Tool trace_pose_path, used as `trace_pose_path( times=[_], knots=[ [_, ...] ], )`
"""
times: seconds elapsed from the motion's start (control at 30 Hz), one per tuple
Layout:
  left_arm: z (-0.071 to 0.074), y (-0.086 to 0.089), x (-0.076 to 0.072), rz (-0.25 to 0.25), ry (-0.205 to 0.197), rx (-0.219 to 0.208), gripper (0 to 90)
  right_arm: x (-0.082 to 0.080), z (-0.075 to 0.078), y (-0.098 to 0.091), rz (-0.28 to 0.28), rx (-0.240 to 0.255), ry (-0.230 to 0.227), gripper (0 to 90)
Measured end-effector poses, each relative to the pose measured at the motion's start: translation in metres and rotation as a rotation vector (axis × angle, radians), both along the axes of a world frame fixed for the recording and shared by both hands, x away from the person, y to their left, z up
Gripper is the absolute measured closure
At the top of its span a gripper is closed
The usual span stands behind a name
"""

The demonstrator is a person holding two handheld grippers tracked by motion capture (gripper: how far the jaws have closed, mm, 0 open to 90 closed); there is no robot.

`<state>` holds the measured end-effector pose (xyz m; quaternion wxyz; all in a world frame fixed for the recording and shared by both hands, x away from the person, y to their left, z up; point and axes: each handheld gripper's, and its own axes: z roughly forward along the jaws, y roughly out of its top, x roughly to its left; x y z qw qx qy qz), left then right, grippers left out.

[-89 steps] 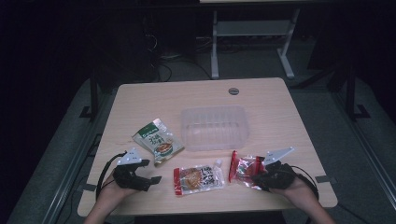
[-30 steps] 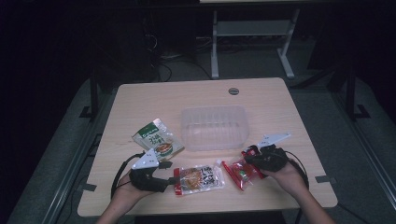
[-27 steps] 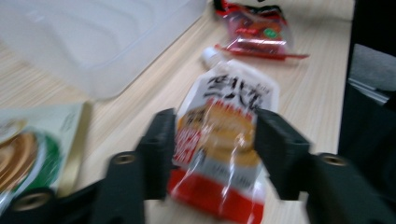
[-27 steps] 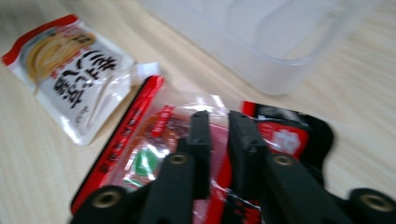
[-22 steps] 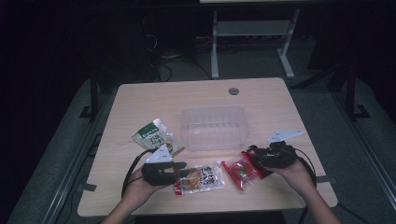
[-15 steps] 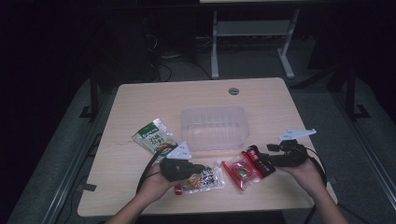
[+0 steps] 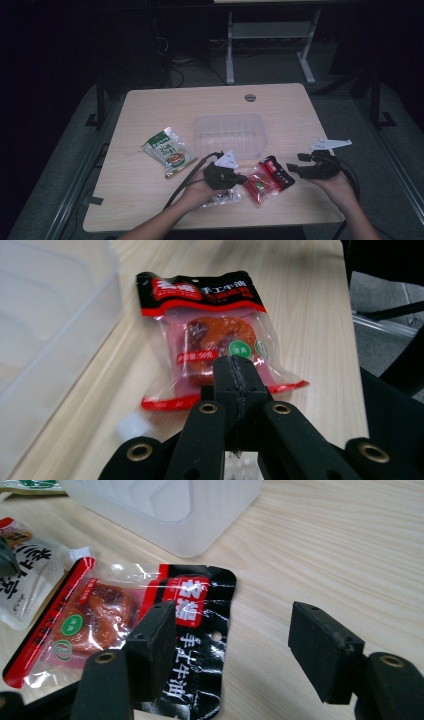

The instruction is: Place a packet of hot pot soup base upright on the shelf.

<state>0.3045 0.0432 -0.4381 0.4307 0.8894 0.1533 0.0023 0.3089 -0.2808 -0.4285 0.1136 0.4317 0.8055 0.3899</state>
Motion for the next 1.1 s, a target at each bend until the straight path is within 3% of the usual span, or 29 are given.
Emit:
trace_pose_path(
  times=[0.13,0.23,0.67,0.83,1.1],
  knots=[
    [-0.005,-0.009,0.000,-0.010,-0.005,0.017,89.7,0.000,0.000,-0.002,-0.006,0.002,-0.004,34.4],
    [-0.013,-0.016,-0.003,-0.026,-0.017,0.060,89.7,0.000,-0.001,-0.002,-0.006,0.001,-0.004,34.1],
    [-0.024,-0.018,-0.007,-0.034,-0.016,0.145,89.7,-0.001,0.000,0.002,0.002,0.040,0.001,29.7],
    [-0.025,-0.018,-0.008,-0.028,-0.017,0.148,89.8,-0.001,-0.001,0.006,0.032,0.062,0.000,27.9],
    [-0.026,-0.017,-0.008,-0.022,-0.001,0.159,89.8,0.002,-0.007,0.015,0.078,0.076,0.039,25.9]
  ],
)
